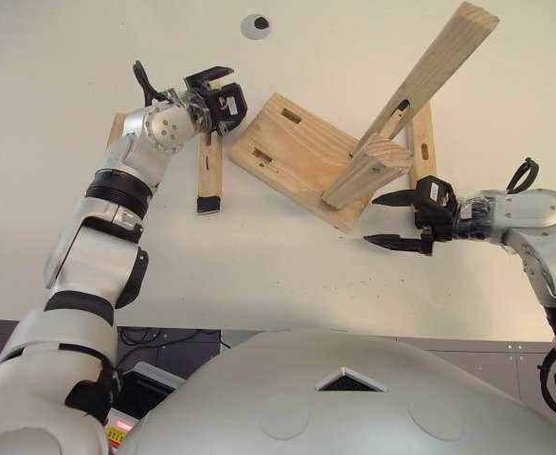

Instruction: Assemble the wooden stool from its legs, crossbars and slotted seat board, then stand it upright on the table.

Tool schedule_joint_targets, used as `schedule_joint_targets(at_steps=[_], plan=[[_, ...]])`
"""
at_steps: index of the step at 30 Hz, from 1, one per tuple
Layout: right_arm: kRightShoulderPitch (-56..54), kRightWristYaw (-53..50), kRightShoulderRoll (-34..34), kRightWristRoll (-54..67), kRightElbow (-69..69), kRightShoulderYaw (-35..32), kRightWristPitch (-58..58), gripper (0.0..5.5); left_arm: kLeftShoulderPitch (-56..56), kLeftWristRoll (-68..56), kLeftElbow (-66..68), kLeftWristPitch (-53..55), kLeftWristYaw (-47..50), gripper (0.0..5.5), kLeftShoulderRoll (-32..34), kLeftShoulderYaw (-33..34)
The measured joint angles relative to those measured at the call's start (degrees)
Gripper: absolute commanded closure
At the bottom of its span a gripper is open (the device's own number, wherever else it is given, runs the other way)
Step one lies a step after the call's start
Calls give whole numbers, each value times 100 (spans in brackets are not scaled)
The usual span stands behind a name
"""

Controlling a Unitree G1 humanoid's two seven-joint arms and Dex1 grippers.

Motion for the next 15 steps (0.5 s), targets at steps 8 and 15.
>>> schedule_joint_targets(at_steps=[8, 15], plan=[[-160, -328, 46, -530, 632, 233, -108, 191, 360, -70, -588, -797, -953, 212, 279, -12], [-338, -972, 583, -738, 1197, -43, -219, 191, 2202, -1093, -3425, 122, -2388, 212, 1568, 519]])
